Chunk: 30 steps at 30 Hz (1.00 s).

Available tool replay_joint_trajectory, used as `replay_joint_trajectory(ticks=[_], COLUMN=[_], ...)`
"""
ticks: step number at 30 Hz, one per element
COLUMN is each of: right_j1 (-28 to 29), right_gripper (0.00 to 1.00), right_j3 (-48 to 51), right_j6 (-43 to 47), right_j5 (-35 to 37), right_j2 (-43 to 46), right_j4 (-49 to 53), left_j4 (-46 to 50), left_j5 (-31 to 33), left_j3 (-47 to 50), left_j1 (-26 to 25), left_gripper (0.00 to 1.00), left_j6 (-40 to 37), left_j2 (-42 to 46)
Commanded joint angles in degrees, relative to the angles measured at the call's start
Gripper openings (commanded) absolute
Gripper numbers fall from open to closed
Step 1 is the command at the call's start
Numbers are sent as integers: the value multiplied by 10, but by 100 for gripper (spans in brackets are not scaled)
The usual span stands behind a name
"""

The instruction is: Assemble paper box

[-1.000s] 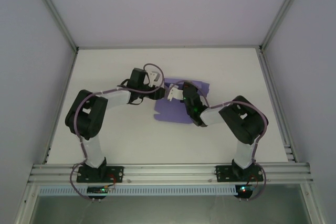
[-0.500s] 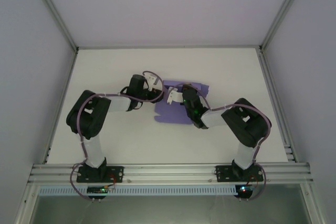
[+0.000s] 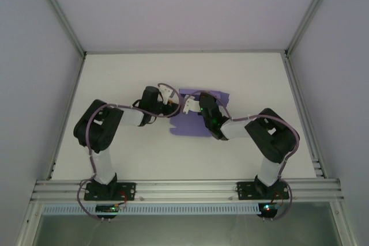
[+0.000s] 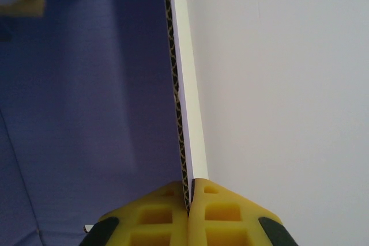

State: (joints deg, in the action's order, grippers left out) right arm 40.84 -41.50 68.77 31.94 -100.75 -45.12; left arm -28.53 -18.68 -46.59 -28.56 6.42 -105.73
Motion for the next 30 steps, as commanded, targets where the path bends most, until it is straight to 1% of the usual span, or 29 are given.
replay_joint_trajectory(ticks=[1, 3, 7, 11, 17, 20, 23, 30], right_j1=[8, 9, 15, 21, 24, 26, 27, 27], right_gripper=[0, 0, 0, 0, 0, 0, 0, 0], right_j3=[14, 9, 7, 7, 11, 10, 7, 0], right_j6=[-13, -12, -3, 4, -3, -12, -21, -47], right_j5=[-29, -25, -21, -18, -24, -39, -49, -65], right_j2=[-2, -8, -19, -25, -18, -12, -13, -8], right_j4=[70, 72, 59, 57, 61, 87, 105, 137], left_j4=[-11, -11, -14, -14, -18, -23, -44, -40], left_j5=[0, -3, 21, 28, 76, 94, 100, 171], left_j3=[21, 16, -13, -35, -51, -60, -63, -82], left_j1=[-8, -8, -8, -9, -8, -10, -11, -20], left_gripper=[57, 57, 56, 56, 54, 53, 49, 29], left_j6=[-17, -15, -8, -3, 2, 8, 17, 24], left_j2=[30, 30, 12, 4, -5, -17, -29, -60])
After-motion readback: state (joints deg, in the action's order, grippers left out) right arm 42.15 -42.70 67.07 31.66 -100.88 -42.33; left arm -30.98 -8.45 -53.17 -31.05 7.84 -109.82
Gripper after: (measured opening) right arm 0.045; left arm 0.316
